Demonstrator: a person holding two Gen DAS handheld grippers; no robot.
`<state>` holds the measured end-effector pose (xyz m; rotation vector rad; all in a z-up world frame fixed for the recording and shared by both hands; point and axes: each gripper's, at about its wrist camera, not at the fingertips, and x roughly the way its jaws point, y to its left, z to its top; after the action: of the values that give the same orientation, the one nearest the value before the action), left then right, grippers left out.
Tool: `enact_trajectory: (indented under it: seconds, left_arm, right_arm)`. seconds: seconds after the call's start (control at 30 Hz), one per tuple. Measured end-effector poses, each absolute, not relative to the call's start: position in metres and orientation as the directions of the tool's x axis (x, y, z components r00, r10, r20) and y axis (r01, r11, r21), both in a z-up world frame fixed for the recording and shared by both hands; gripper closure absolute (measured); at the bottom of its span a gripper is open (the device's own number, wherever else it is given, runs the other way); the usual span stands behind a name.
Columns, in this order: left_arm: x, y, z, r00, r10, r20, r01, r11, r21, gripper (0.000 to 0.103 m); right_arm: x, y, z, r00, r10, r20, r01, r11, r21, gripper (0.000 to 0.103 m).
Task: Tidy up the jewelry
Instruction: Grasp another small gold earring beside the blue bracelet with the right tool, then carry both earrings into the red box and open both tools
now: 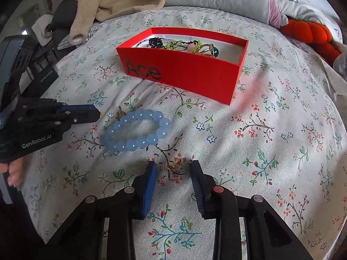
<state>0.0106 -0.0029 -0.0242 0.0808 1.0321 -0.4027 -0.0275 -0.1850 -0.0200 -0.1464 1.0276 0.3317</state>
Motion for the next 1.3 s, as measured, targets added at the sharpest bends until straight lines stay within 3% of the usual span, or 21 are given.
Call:
enact_trajectory:
  seconds: [0.27, 0.47, 0.93, 1.3]
  left_arm:
    - [0.01, -0.004, -0.023, 0.444, -0.286, -0.849, 0.365, 0.923, -0.12, 0.094]
    - [0.012, -0.004, -0.023, 0.44, -0.273, -0.855, 0.361, 0.926, -0.11, 0.094]
    - [0.018, -0.004, -0.012, 0.45, -0.275, -0.85, 0.35, 0.93, -0.116, 0.094]
    - [0.04, -0.006, 0.022, 0.511, -0.301, -0.805, 0.319, 0.936, -0.147, 0.094]
  right_arm:
    - [-0.027, -0.186, -0.019, 0.463, 0.217, -0.859, -0.355, 0.934, 0.045, 0.087]
    - [-0.026, -0.184, -0.019, 0.458, 0.214, -0.863, -0.364, 0.931, 0.037, 0.093]
    - [-0.017, -0.193, -0.005, 0.448, 0.241, -0.861, -0.323, 0.941, 0.095, 0.094]
    - [0.004, -0.196, 0.037, 0.516, 0.254, -0.818, -0.287, 0.951, 0.114, 0.094]
